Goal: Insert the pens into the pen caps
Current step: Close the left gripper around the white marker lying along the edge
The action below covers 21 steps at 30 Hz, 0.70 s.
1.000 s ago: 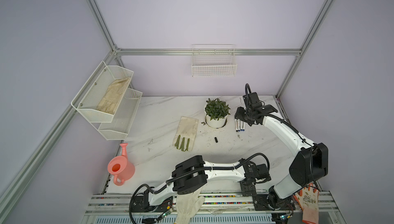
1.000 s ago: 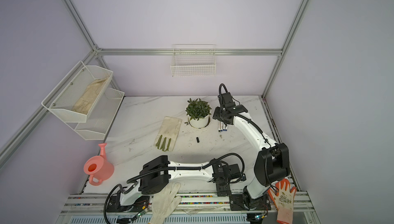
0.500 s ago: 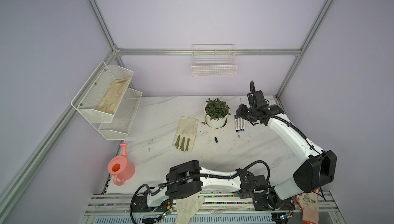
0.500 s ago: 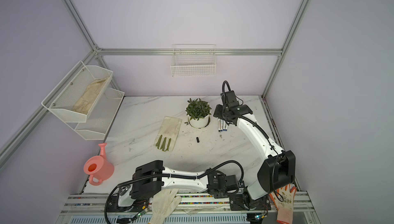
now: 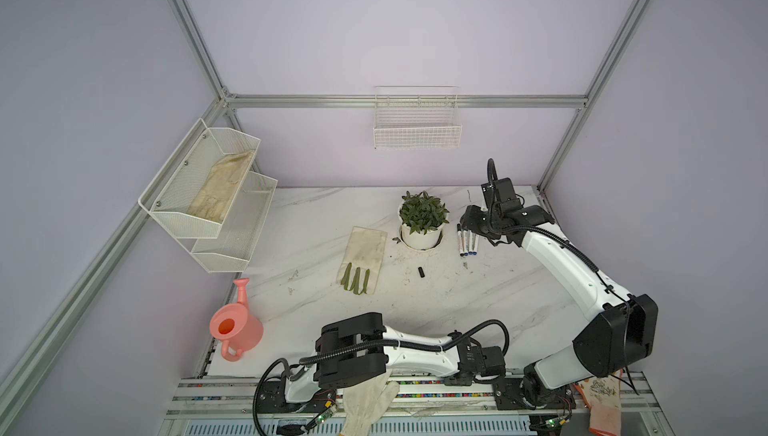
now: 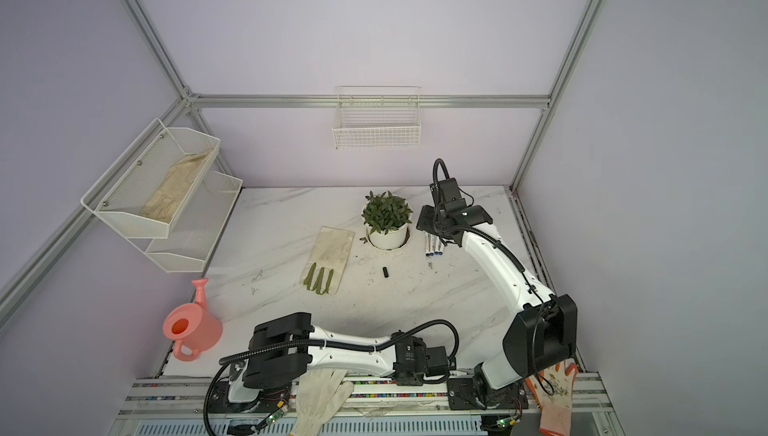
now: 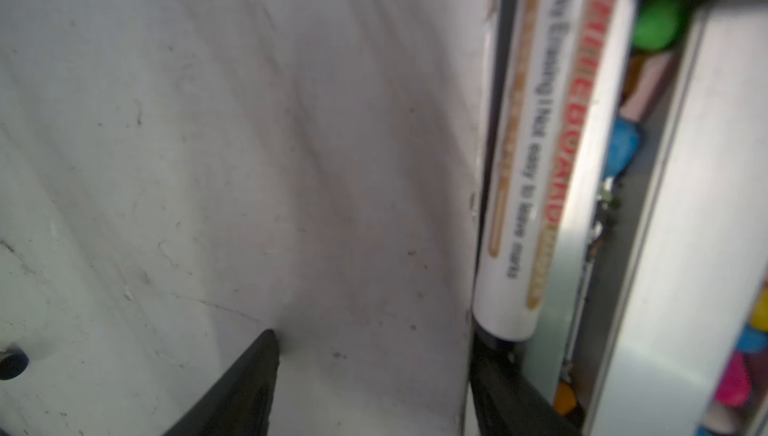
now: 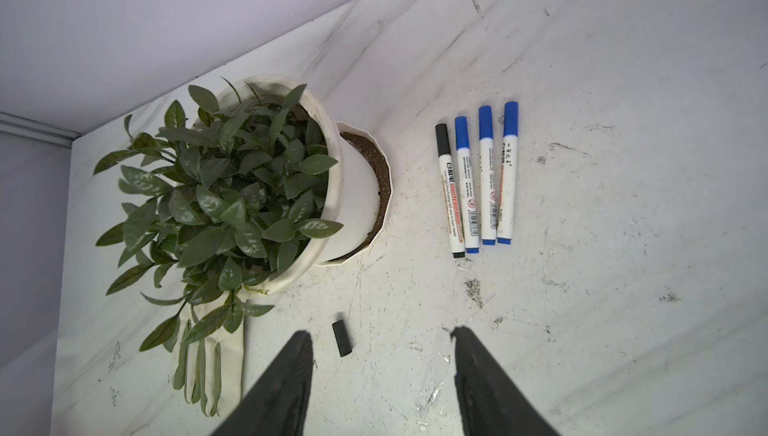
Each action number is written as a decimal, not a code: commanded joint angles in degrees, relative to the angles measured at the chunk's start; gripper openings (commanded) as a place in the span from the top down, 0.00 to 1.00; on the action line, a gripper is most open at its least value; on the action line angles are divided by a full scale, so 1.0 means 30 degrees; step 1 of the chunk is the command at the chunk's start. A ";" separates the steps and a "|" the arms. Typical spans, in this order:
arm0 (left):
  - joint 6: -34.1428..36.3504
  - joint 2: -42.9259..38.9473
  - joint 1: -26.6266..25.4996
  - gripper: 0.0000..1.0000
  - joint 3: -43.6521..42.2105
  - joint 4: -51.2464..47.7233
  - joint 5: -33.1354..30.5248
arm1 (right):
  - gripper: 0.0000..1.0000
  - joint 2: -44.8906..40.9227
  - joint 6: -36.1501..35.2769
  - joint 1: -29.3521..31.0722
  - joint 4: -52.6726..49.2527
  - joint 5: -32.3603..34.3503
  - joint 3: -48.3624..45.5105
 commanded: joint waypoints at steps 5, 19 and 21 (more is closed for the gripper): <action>0.1843 -0.0678 -0.0201 0.14 -0.0823 0.0249 0.1729 | 0.43 -0.0605 -0.0357 0.0316 -0.0133 0.0604 -0.0275; 0.3966 -0.1356 0.0117 0.06 0.0295 0.1678 0.5447 | 0.43 -0.0854 -0.0738 0.1228 -0.0151 0.2202 -0.0482; 0.3579 -0.0773 0.0172 0.06 0.0509 0.2221 0.4501 | 0.43 -0.0842 -0.0765 0.1439 -0.0115 0.2196 -0.0539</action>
